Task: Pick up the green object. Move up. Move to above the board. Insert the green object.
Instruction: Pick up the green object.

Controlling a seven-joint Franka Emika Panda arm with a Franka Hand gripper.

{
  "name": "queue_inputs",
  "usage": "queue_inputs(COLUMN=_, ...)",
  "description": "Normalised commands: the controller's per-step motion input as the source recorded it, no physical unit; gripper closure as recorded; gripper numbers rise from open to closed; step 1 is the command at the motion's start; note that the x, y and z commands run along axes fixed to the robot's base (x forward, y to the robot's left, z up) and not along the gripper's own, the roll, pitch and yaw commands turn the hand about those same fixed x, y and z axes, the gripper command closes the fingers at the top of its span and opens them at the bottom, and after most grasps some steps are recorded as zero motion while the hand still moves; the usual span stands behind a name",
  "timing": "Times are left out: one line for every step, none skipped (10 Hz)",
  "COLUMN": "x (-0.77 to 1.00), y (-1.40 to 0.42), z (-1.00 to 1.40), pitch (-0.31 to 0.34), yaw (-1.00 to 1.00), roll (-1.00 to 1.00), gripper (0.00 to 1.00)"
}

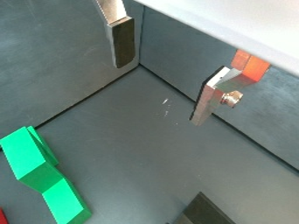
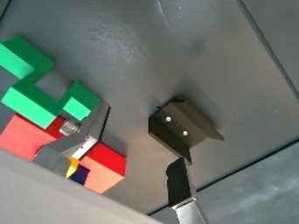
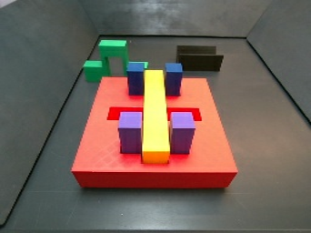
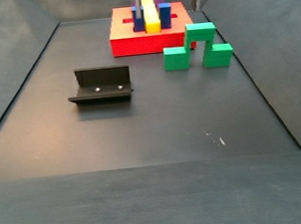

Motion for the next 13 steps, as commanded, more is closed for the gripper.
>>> queue_inputs(x=-0.26, y=-0.51, z=-0.27, pitch=-0.117, yaw=0.0, roll=0.14, gripper=0.0)
queue_inputs(x=-0.42, y=-0.68, z=-0.16, pitch=-0.101, yaw=0.08, roll=0.29, gripper=0.0)
queue_inputs(x=-0.41, y=-0.57, z=-0.1, pitch=-0.131, yaw=0.08, roll=0.2, gripper=0.0)
queue_inputs(x=-0.41, y=-0.69, z=-0.16, pitch=-0.164, yaw=0.15, roll=0.2, gripper=0.0)
queue_inputs(x=-0.51, y=-0.77, z=-0.01, pitch=-0.18, yaw=0.25, roll=0.23, gripper=0.0)
queue_inputs(x=-0.54, y=-0.73, z=-0.02, pitch=-0.191, yaw=0.2, roll=0.27, gripper=0.0)
queue_inputs(x=-0.5, y=-0.69, z=-0.06, pitch=-0.179, yaw=0.1, roll=0.27, gripper=0.0)
queue_inputs(x=-0.47, y=-0.6, z=-0.13, pitch=-0.146, yaw=-0.05, roll=0.27, gripper=0.0)
queue_inputs(x=-0.39, y=-0.44, z=-0.15, pitch=-0.081, yaw=-0.3, roll=0.25, gripper=0.0)
queue_inputs(x=-0.22, y=-0.23, z=-0.12, pitch=0.0, yaw=-0.41, roll=0.19, gripper=0.0)
queue_inputs(x=-0.26, y=-0.17, z=-0.12, pitch=0.0, yaw=-0.35, roll=0.17, gripper=0.0)
queue_inputs(x=-0.05, y=-0.1, z=-0.06, pitch=0.0, yaw=-0.12, roll=0.12, gripper=0.0)
queue_inputs(x=-0.03, y=-0.02, z=0.0, pitch=0.0, yaw=-0.07, roll=0.06, gripper=0.0)
